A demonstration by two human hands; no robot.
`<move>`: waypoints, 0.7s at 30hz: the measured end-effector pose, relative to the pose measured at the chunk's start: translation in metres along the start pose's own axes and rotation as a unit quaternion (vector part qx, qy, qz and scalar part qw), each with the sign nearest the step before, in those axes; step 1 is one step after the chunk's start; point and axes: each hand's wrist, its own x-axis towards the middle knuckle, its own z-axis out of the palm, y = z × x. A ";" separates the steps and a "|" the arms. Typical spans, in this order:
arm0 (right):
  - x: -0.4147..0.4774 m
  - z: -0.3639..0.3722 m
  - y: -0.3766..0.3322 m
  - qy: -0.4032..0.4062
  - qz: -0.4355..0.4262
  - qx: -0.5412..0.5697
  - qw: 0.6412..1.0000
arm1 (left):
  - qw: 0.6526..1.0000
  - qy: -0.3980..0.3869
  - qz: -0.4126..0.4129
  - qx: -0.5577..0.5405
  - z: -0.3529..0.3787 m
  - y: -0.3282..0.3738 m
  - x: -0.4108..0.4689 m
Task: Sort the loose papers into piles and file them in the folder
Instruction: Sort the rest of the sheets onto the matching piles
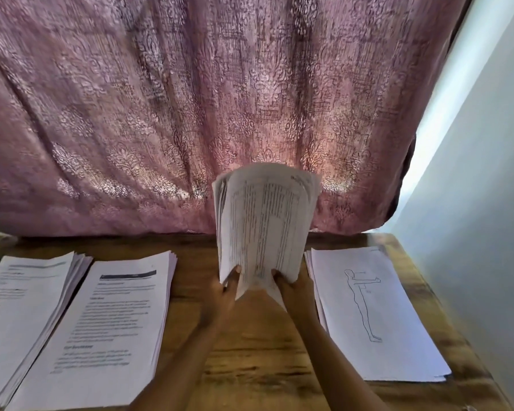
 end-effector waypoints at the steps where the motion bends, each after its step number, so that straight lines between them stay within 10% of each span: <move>1: -0.001 -0.002 -0.007 0.010 -0.003 -0.008 1.000 | 1.000 0.005 -0.005 -0.014 -0.005 0.010 -0.004; 16: -0.031 -0.024 0.017 -0.035 0.260 -0.079 0.962 | 0.955 -0.145 -0.260 0.019 -0.060 -0.058 -0.070; 21: -0.035 -0.024 0.026 -0.086 0.276 -0.140 0.947 | 0.967 -0.088 -0.221 0.089 -0.062 -0.060 -0.086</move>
